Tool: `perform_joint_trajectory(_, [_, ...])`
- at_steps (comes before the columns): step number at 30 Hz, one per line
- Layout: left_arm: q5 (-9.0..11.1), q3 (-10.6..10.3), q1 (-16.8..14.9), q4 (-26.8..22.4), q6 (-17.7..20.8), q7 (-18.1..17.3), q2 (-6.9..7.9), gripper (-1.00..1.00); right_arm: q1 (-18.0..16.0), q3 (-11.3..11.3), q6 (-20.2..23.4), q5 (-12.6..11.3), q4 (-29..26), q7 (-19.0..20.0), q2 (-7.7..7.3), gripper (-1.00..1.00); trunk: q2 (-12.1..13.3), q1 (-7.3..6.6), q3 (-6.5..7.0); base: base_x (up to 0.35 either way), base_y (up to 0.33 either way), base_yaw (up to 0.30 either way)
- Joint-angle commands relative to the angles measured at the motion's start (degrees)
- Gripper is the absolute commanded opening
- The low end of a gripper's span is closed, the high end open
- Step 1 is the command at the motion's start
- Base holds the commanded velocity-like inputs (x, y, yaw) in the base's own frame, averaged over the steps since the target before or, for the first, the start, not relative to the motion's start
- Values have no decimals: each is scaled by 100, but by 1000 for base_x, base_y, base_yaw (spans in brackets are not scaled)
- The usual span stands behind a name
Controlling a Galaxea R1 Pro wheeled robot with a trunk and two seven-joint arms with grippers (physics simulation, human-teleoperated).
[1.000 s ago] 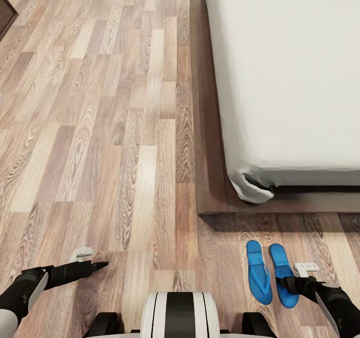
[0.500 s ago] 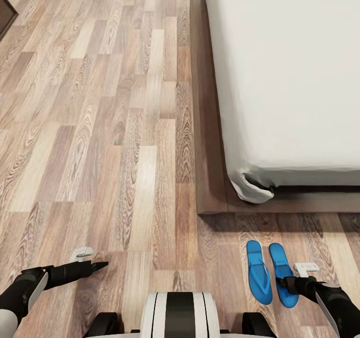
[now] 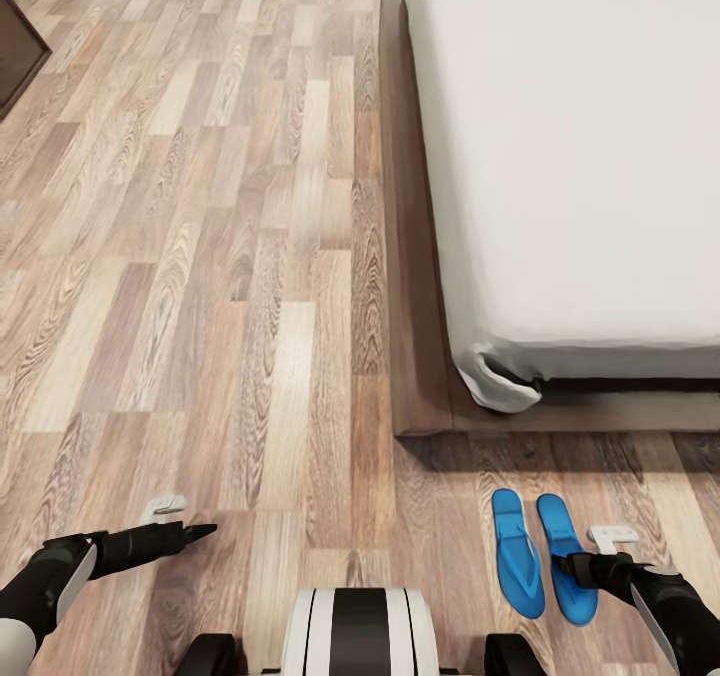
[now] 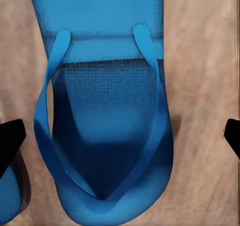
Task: In the bedroom, move the book from the bed onto either nightstand, and place the two sandals side by side next to the bed.
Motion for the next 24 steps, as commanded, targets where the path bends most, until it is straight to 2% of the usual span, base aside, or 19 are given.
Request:
perform_joint_trajectory(1, [21,13,-1,-1,55,-16,-1,100,1,-35,26,61,-10,51,5,100,0,-3,20,0,0,0])
perform_joint_trajectory(20, [22,3,-1,7,55,-19,-5,100,3,-45,99,10,-104,105,-11,100,26,-52,441,0,0,0])
perform_joint_trajectory(24, [22,1,-1,6,55,-24,-5,100,4,-62,106,-44,-109,292,-37,100,31,-62,529,0,0,0])
